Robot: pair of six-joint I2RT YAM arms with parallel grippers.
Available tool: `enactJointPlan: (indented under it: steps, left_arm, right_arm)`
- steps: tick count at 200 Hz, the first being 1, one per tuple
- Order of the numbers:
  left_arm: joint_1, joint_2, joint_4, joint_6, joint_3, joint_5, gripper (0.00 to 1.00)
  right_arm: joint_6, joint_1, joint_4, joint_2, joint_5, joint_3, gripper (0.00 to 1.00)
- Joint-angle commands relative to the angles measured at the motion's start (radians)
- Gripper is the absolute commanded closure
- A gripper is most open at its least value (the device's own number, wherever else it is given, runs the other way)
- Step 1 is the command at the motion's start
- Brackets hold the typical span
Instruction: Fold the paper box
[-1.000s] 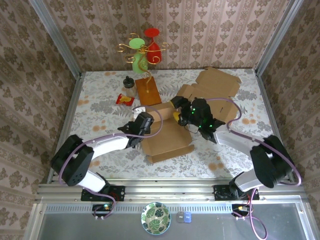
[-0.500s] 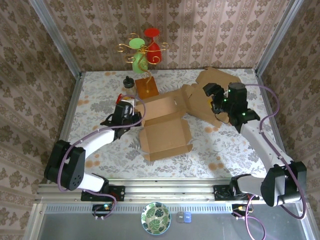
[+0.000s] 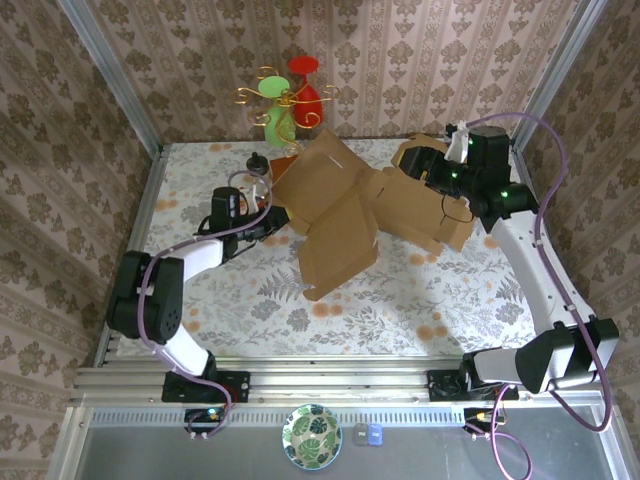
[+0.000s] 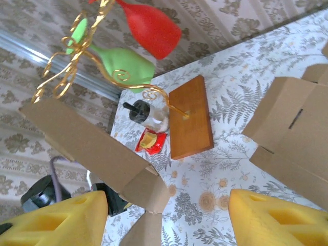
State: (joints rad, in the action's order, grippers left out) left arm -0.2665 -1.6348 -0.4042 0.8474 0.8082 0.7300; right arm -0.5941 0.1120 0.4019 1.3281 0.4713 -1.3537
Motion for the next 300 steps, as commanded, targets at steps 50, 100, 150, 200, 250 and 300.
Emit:
enactJointPlan:
  steps: [50, 100, 150, 200, 250, 300]
  left_arm:
    - [-0.002, -0.075, -0.204, 0.174, 0.103, 0.263, 1.0]
    - [-0.012, -0.088, -0.133, 0.111, 0.113, 0.292, 1.0]
    - [-0.034, -0.085, 0.022, 0.008, 0.142, 0.289, 1.0]
    - [-0.057, -0.091, 0.118, -0.056, 0.168, 0.293, 1.0]
    - [-0.066, -0.09, 0.189, -0.102, 0.187, 0.27, 1.0]
    - [-0.071, -0.09, 0.22, -0.119, 0.206, 0.261, 1.0]
  right_arm:
    - [0.157, 0.011, 0.075, 0.055, 0.148, -0.135, 0.33]
    - [0.125, 0.015, 0.007, 0.167, 0.302, -0.243, 0.41]
    - [0.171, 0.061, 0.051, 0.256, 0.359, -0.34, 0.43]
    - [0.206, 0.074, 0.09, 0.307, 0.378, -0.393, 0.46]
    - [0.263, 0.1, 0.155, 0.309, 0.366, -0.399, 0.5]
    - [0.385, 0.142, 0.282, 0.305, 0.243, -0.419, 0.5]
